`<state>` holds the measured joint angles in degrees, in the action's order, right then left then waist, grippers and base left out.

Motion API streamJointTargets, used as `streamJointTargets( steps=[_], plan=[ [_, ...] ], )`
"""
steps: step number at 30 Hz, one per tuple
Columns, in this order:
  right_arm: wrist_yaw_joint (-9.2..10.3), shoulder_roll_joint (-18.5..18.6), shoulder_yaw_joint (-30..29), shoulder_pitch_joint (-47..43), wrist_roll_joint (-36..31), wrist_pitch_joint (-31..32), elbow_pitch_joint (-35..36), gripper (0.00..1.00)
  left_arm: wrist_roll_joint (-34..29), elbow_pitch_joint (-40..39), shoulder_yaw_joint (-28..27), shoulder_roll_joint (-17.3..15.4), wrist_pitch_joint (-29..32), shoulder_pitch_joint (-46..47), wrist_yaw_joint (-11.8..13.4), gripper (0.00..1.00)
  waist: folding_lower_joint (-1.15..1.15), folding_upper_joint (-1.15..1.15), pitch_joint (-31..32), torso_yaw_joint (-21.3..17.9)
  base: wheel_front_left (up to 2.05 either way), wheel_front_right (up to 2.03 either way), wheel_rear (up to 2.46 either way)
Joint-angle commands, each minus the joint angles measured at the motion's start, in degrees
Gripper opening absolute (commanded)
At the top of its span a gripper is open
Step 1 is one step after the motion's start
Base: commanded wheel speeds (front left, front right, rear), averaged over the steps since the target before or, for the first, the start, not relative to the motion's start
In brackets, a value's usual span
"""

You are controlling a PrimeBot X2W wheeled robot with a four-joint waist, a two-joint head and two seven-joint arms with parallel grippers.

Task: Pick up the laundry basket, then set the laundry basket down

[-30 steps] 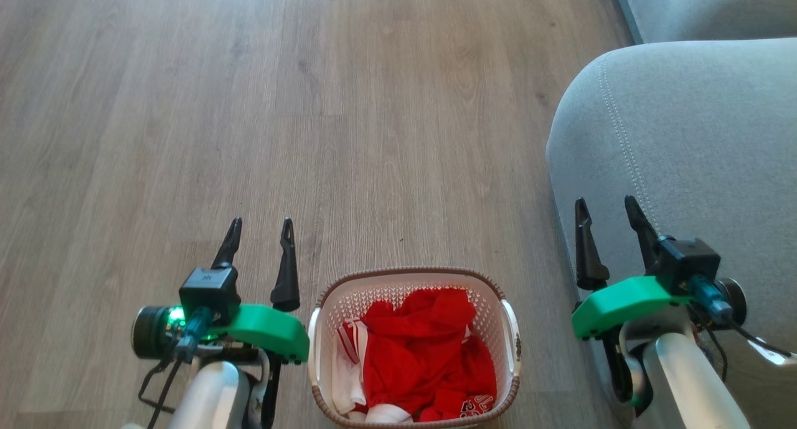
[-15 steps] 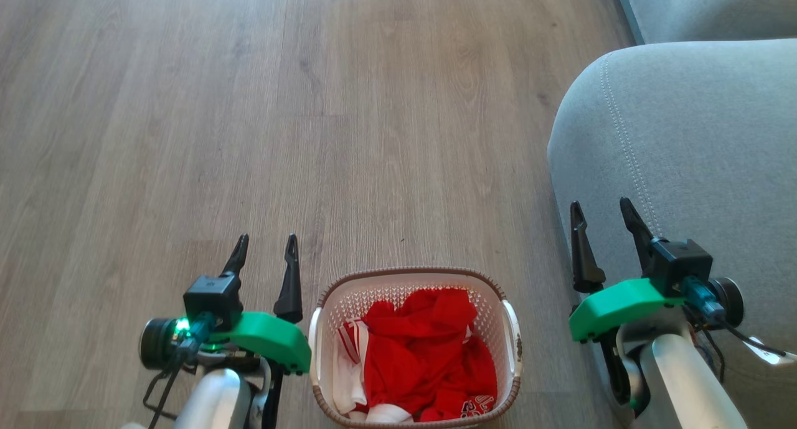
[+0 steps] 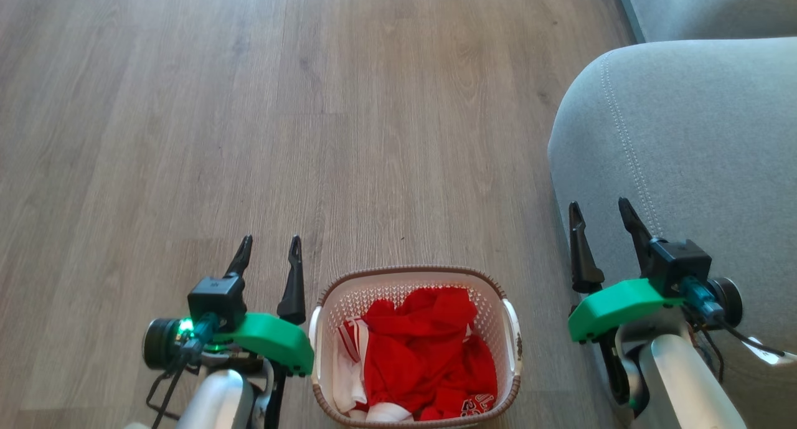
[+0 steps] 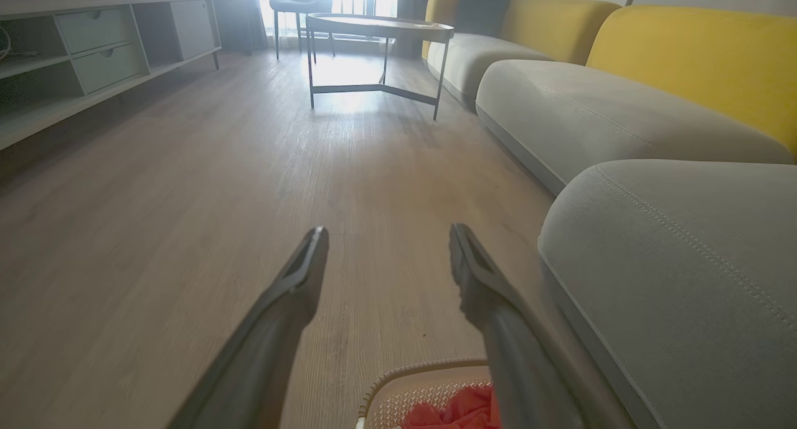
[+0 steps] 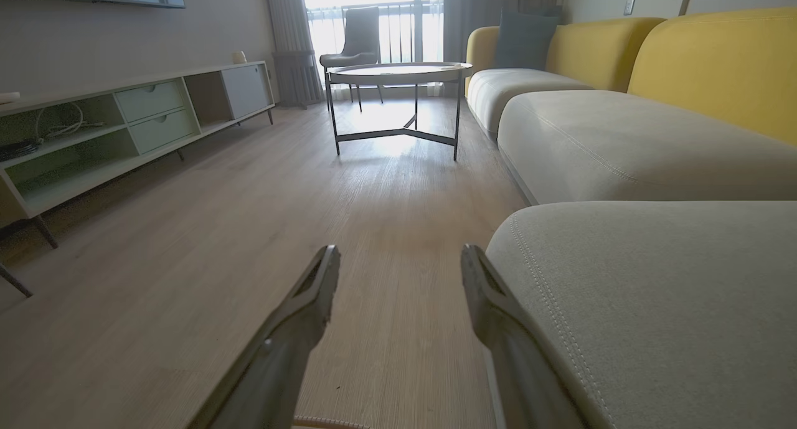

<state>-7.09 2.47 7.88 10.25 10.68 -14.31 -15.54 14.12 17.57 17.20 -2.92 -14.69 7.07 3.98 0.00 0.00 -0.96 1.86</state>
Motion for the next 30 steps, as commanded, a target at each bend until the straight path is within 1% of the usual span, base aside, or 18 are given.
streamJointTargets(
  steps=[1,14,18,20,25,30],
  plan=[
    [-0.40,0.4,1.5,2.0,0.3,-0.7,2.0,1.00,-0.1,-1.5,-1.7,0.0,-0.3,2.6,-0.2,1.00,0.00,0.00,0.0,0.0,0.00,0.00,0.00],
    [-0.40,0.4,1.8,1.9,0.5,-0.7,1.8,1.00,-0.4,-1.1,-1.6,0.0,-0.3,2.4,0.0,1.00,0.00,0.00,0.0,-0.2,0.00,0.00,0.00],
    [-0.40,0.4,1.8,1.9,0.3,-0.7,1.6,1.00,0.0,0.4,-1.1,0.0,-0.3,2.3,0.2,1.00,0.00,0.00,-0.4,-0.3,0.00,0.00,0.00],
    [-0.40,0.4,0.9,2.1,0.7,-0.7,1.2,1.00,0.4,1.5,-0.9,0.0,-0.3,2.5,0.3,1.00,0.00,0.00,-1.1,-0.3,0.00,0.00,0.00],
    [-0.40,0.4,0.0,3.3,0.6,-0.7,-3.0,1.00,1.1,4.5,0.1,0.0,-0.3,3.9,0.1,1.00,0.00,0.00,-3.8,-0.1,0.00,0.00,0.00],
    [-0.40,0.4,-0.2,6.8,0.4,-0.7,-8.5,1.00,2.4,8.7,1.4,0.0,-0.3,6.9,-0.3,1.00,0.00,0.00,-8.9,0.5,0.00,0.00,0.00]
  ],
)
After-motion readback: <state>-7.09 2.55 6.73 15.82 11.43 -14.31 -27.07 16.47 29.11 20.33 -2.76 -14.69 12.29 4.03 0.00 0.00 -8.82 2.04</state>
